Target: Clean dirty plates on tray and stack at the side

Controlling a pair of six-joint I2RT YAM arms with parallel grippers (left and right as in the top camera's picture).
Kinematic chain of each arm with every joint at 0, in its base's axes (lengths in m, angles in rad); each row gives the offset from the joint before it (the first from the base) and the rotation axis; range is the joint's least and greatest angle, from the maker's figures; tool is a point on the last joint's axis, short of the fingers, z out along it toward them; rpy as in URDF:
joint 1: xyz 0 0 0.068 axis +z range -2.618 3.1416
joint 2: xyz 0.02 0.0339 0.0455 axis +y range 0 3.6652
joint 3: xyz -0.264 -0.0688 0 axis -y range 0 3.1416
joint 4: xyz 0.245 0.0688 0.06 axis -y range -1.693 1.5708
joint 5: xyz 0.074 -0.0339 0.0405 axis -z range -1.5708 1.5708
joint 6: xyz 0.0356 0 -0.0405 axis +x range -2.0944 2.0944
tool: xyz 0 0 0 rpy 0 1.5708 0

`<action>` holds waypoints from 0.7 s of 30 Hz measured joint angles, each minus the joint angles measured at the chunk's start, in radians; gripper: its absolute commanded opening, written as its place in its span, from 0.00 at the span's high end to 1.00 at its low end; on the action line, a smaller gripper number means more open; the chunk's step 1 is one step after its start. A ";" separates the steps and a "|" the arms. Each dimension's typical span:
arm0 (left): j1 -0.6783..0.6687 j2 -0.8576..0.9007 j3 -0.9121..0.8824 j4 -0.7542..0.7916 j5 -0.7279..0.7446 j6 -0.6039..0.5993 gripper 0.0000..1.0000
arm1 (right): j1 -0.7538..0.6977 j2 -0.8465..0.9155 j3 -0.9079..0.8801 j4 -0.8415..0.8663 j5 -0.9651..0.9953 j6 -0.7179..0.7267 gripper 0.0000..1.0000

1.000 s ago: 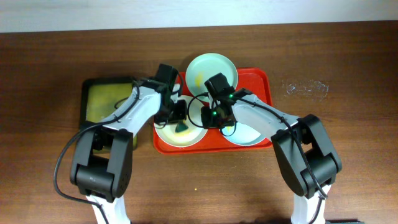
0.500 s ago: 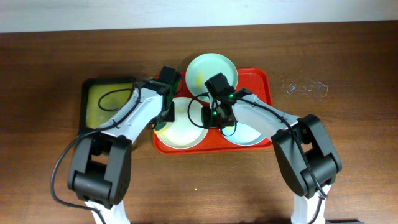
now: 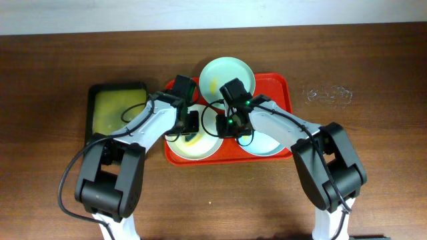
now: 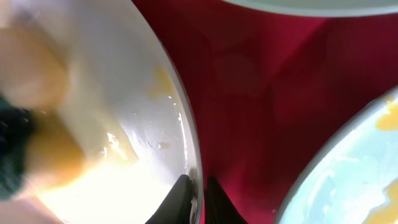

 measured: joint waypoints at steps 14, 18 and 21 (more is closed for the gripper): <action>0.148 -0.296 0.004 -0.064 -0.231 -0.060 1.00 | 0.087 -0.119 0.052 -0.101 0.192 -0.049 0.96; 0.313 -0.298 0.004 -0.075 -0.193 -0.061 1.00 | 0.304 -0.184 0.195 -0.184 0.701 -0.201 0.96; 0.373 -0.298 0.004 -0.082 -0.185 -0.063 1.00 | 0.439 -0.184 0.245 -0.143 1.179 -0.380 0.96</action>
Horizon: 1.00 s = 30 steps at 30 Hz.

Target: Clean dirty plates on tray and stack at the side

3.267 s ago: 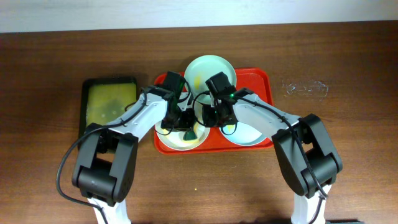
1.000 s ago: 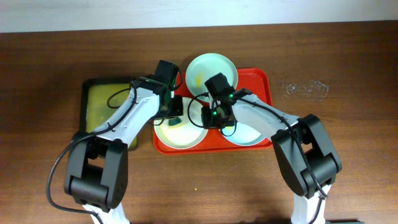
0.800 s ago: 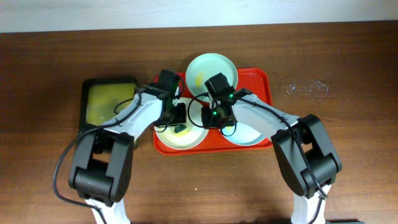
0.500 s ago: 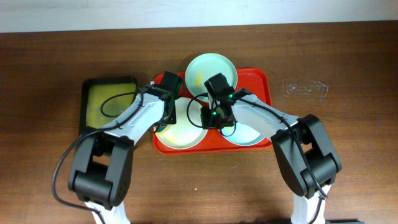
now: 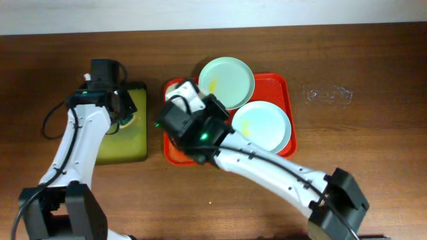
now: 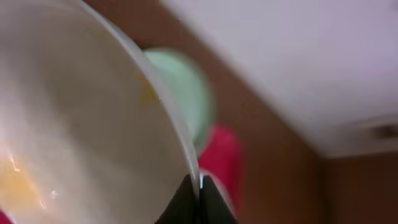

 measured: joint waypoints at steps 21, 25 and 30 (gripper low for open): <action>0.027 0.000 0.000 -0.034 0.008 0.000 1.00 | -0.043 0.003 -0.068 0.045 -0.023 -0.054 0.96; 0.027 0.000 0.000 -0.035 0.008 0.000 1.00 | -0.344 -0.089 -0.066 0.051 -0.574 0.034 0.96; 0.027 0.000 0.000 -0.034 0.023 0.000 1.00 | -0.917 -0.082 -0.104 -0.018 -1.168 0.071 0.96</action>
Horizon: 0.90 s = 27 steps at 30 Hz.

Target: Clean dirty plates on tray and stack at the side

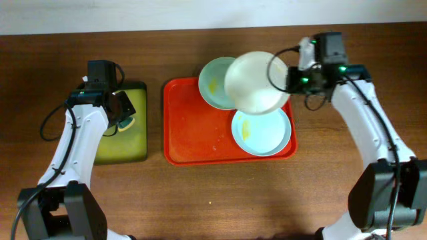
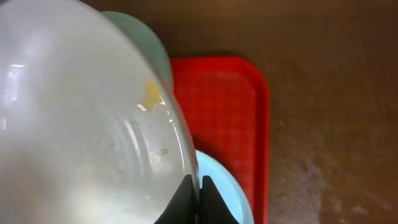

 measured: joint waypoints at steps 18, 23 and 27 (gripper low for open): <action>-0.028 0.000 0.000 0.018 0.014 0.000 1.00 | -0.472 0.080 -0.214 0.283 0.014 0.167 0.17; -0.028 0.000 0.000 0.022 0.023 0.000 1.00 | -0.338 0.080 -0.200 0.332 -0.165 0.169 0.17; -0.028 0.000 0.000 0.026 0.037 0.000 1.00 | -0.066 0.080 -0.157 0.473 -0.139 0.169 0.35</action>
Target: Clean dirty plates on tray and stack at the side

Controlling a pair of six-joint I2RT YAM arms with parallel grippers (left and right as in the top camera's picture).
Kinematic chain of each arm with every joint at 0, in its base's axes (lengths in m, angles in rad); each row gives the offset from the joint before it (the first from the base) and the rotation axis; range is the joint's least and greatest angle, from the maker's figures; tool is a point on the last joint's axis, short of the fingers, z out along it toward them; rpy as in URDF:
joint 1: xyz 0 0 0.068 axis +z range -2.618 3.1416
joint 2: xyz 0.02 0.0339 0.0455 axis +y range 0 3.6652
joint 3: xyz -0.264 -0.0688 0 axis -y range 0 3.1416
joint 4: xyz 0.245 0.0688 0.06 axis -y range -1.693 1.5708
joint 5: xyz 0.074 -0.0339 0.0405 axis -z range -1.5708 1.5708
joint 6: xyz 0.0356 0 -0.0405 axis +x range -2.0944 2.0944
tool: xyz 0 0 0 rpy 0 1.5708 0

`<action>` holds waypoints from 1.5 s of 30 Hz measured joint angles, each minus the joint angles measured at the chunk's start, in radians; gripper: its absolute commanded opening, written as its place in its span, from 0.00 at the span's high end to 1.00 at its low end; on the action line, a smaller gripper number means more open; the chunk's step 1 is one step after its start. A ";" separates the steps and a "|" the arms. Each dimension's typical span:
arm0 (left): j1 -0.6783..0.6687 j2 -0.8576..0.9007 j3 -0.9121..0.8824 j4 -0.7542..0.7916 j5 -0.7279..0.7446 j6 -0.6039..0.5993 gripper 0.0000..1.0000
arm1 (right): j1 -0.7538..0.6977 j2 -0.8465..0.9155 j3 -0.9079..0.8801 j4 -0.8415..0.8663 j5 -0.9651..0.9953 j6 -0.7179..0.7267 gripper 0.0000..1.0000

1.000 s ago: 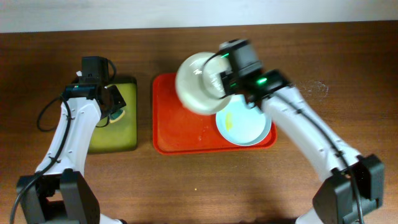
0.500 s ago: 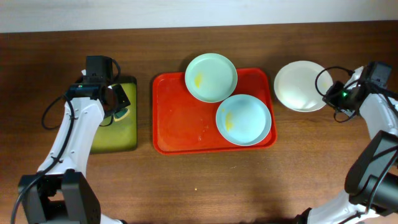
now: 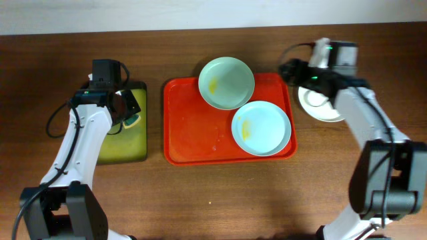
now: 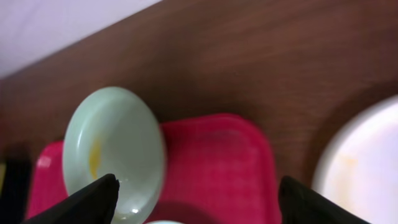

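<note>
On the red tray (image 3: 193, 133) lie a pale green plate (image 3: 225, 83) and a light blue plate (image 3: 261, 128), both with yellow smears. A white plate (image 3: 322, 105) rests on the table, right of the tray. My right gripper (image 3: 291, 70) hovers at the tray's far right corner. It is wide open and empty (image 4: 199, 202), with the green plate (image 4: 115, 149) to its left and the white plate (image 4: 367, 155) to its right. My left gripper (image 3: 127, 110) hangs over the dark tray, shut on a small sponge (image 3: 131, 121).
A dark tray with a yellow-green lining (image 3: 120, 130) sits left of the red tray. A few crumbs (image 3: 217, 139) lie on the bare red tray floor. Brown table (image 3: 220, 200) surrounds everything; a pale wall edge runs along the back.
My right gripper has let go of the white plate, which now lies on the table to the right of the tray. The gripper is open. The left arm stays over the dark tray.
Both grippers were at the white plate on the tray, the right one shut on its rim and the left one on it with the sponge. Then the left was over the dark tray and the right held the plate raised, later above the tray's right side. Now the plate lies beside the tray.
</note>
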 measured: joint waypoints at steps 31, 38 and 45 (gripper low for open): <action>0.000 0.000 0.000 0.014 0.041 0.000 1.00 | 0.454 0.256 0.014 0.156 0.084 -0.015 0.63; -0.053 0.000 0.000 0.015 0.041 0.000 1.00 | 0.490 0.264 0.016 0.091 0.145 -0.042 0.80; -0.171 0.000 0.000 0.019 0.041 0.000 1.00 | 0.491 0.262 0.042 0.000 0.177 -0.009 0.96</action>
